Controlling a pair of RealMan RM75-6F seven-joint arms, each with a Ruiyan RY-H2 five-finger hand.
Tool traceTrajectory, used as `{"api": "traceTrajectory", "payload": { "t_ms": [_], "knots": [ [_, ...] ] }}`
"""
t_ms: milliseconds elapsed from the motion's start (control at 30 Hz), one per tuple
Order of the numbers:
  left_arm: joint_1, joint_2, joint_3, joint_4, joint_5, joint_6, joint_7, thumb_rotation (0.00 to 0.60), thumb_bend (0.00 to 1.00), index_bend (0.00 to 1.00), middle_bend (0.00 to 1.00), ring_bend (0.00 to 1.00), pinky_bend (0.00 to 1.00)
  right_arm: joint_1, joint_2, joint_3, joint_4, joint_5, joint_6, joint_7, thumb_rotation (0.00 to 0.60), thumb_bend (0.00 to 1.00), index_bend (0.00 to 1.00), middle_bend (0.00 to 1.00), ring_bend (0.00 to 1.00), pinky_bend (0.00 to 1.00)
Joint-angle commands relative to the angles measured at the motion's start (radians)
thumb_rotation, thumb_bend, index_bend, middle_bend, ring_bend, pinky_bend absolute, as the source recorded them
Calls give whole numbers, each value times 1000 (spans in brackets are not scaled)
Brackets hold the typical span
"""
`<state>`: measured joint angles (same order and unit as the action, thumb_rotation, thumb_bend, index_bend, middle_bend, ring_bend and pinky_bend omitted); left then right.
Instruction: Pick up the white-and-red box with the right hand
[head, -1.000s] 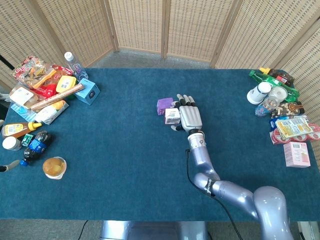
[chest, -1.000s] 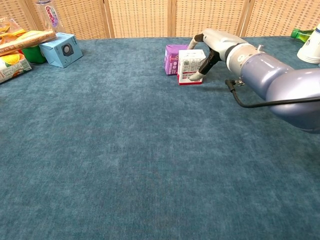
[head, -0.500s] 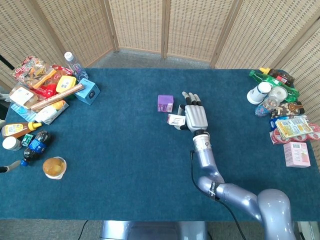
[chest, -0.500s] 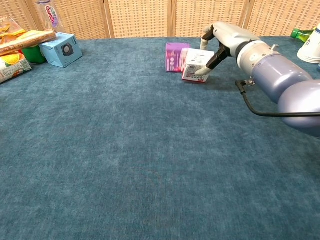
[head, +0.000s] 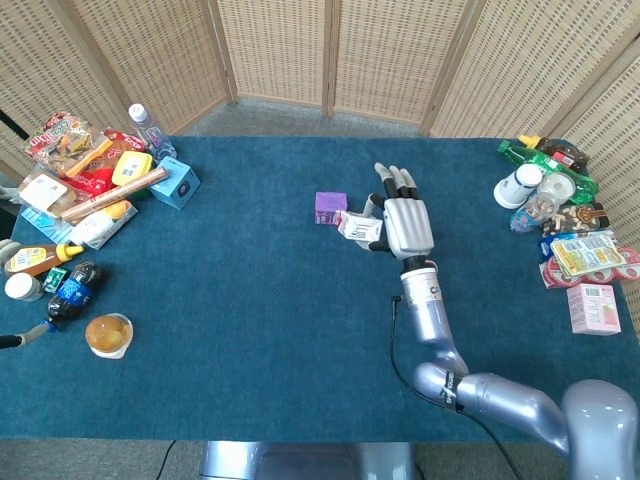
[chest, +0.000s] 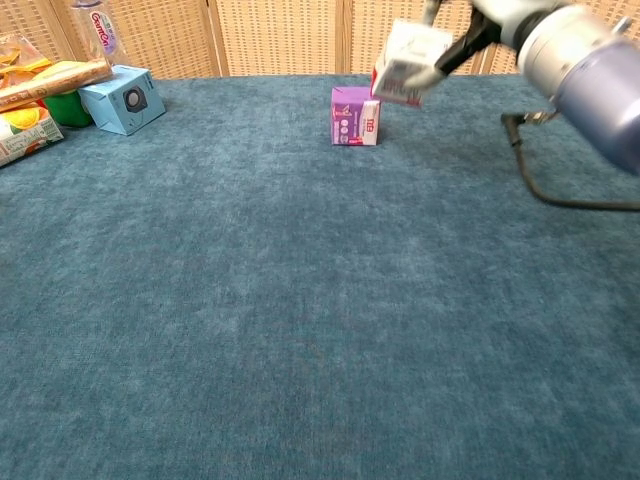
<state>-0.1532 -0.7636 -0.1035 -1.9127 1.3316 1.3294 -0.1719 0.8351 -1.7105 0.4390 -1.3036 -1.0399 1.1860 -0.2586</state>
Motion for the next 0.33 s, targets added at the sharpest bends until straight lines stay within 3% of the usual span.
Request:
{"api": "traceTrajectory", "payload": {
  "t_ms": [33, 333],
  "knots": [
    [-2, -1, 1, -2, 2, -1, 3, 600, 87, 74, 0, 0, 0, -28, 68, 34, -128, -7, 50, -23, 600, 0, 623, 47, 0, 0],
    [-6, -7, 6, -7, 4, -10, 15, 600, 87, 74, 0, 0, 0, -30, 133, 60, -298, -15, 104, -101, 600, 0, 627, 46, 0, 0]
  ]
}}
